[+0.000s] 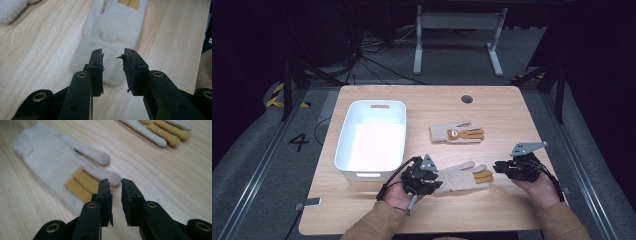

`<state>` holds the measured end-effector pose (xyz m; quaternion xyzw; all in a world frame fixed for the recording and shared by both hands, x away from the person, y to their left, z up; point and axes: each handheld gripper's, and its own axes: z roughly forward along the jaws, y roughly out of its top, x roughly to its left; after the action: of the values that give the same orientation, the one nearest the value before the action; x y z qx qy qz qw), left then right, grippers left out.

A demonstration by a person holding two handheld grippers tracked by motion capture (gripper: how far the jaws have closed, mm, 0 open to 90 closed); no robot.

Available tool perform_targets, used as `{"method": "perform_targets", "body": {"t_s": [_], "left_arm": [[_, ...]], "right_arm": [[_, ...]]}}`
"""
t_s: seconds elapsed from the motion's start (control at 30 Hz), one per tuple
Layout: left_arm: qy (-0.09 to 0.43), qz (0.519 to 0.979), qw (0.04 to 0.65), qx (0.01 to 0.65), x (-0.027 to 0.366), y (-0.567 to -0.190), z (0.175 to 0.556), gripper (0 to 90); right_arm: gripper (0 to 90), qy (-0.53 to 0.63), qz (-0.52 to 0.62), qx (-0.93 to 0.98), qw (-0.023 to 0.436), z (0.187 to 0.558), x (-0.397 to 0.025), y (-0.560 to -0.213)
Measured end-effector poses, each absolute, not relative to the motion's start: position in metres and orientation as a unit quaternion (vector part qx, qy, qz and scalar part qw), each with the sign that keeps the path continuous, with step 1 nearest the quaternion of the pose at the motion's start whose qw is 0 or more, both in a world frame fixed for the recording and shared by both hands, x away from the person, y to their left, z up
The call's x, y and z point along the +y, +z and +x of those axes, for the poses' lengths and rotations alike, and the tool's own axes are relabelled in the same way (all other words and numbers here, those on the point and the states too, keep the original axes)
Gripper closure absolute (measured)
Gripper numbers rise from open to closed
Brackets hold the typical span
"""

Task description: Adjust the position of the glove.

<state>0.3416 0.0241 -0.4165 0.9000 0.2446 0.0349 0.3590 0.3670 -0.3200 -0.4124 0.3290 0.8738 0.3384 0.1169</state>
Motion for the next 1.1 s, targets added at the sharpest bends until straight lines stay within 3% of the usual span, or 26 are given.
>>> {"method": "perform_targets", "body": {"t_s": [0.77,1.1], "left_arm": [[0.038,0.907,0.343,0.239,0.022,-0.425,0.342,67.3],[0.045,0.904,0.35,0.239,0.03,-0.421,0.339,67.3]], "right_arm": [[74.6,0.343,0.299,0.885,0.1,0.382,-0.286,-0.41],[73.3,0.35,0.298,0.882,0.103,0.408,-0.263,-0.405]]}}
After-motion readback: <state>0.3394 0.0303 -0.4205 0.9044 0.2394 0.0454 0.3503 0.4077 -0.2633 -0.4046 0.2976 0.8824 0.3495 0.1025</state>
